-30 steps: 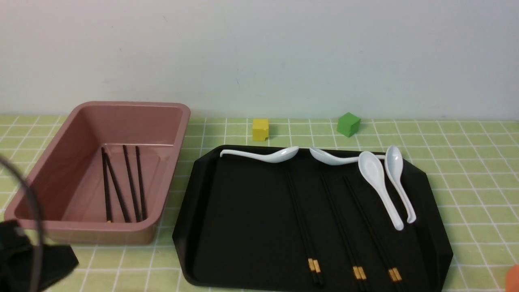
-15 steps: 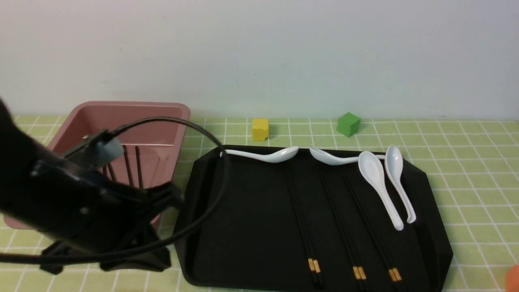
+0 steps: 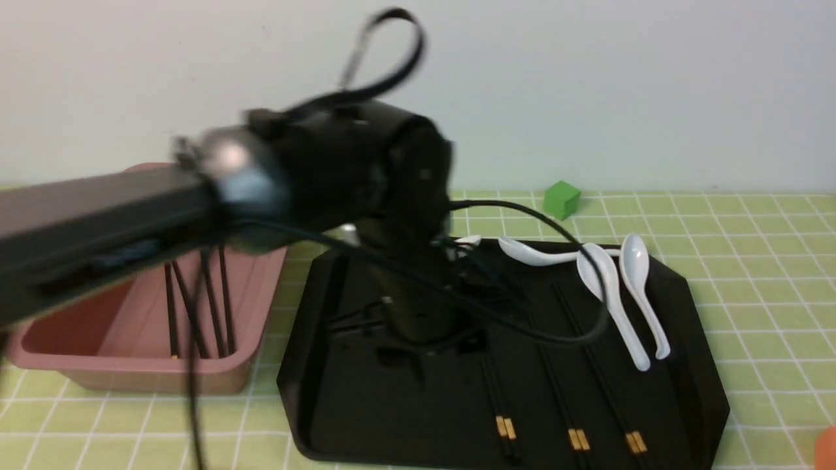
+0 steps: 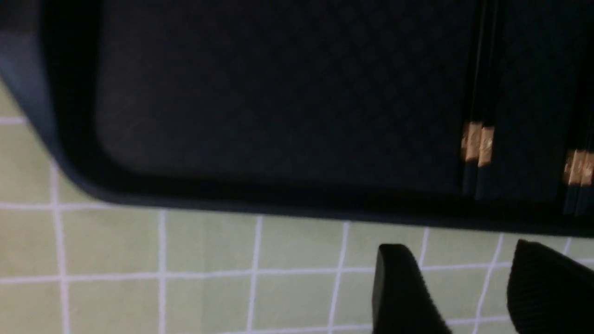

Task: On green tablecloth take chopsticks from black tray and put them in box.
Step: 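Reach over to the black tray and grasp a pair of chopsticks with the left gripper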

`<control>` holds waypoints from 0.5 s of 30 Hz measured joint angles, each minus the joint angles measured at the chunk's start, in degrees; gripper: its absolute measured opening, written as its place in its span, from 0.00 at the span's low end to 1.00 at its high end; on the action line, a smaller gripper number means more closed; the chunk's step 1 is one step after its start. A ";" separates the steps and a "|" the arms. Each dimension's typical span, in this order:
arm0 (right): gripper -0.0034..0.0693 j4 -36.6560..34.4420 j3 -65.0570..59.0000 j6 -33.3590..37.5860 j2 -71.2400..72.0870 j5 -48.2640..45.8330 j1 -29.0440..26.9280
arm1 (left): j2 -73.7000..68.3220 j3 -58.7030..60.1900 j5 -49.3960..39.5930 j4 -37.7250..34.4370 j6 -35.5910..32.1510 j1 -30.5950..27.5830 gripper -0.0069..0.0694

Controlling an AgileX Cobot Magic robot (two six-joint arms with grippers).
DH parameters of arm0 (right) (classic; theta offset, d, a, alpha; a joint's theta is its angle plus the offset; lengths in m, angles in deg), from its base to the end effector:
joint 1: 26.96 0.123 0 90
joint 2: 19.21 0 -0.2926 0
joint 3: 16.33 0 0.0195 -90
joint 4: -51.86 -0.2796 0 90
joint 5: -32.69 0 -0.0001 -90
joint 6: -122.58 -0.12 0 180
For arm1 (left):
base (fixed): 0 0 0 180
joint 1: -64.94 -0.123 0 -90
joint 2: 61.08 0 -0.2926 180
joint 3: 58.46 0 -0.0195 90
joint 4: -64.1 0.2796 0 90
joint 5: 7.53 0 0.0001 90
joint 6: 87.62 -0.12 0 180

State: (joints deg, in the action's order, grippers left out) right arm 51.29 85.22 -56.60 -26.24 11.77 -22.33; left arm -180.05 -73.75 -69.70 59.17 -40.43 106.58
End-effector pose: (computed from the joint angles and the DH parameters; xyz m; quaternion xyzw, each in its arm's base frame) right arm 0.1015 0.0086 0.1663 -0.0354 0.7999 0.0241 0.5985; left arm 0.3282 -0.3040 0.2158 -0.0632 0.9896 -0.1148 0.0597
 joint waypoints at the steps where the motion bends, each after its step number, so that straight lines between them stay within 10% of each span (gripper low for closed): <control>1: 0.38 0.00 0.00 0.00 0.00 0.00 0.00 | -2.22 -2.42 -0.06 0.04 1.08 0.30 0.58; 15: 0.38 0.00 0.00 0.00 0.00 0.00 0.00 | -22.27 -23.75 -3.13 3.30 7.64 0.99 0.55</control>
State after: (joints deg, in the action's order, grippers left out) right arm 51.29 85.22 -56.60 -26.24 11.77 -22.33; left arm -202.32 -97.50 -72.83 62.48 -32.78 107.58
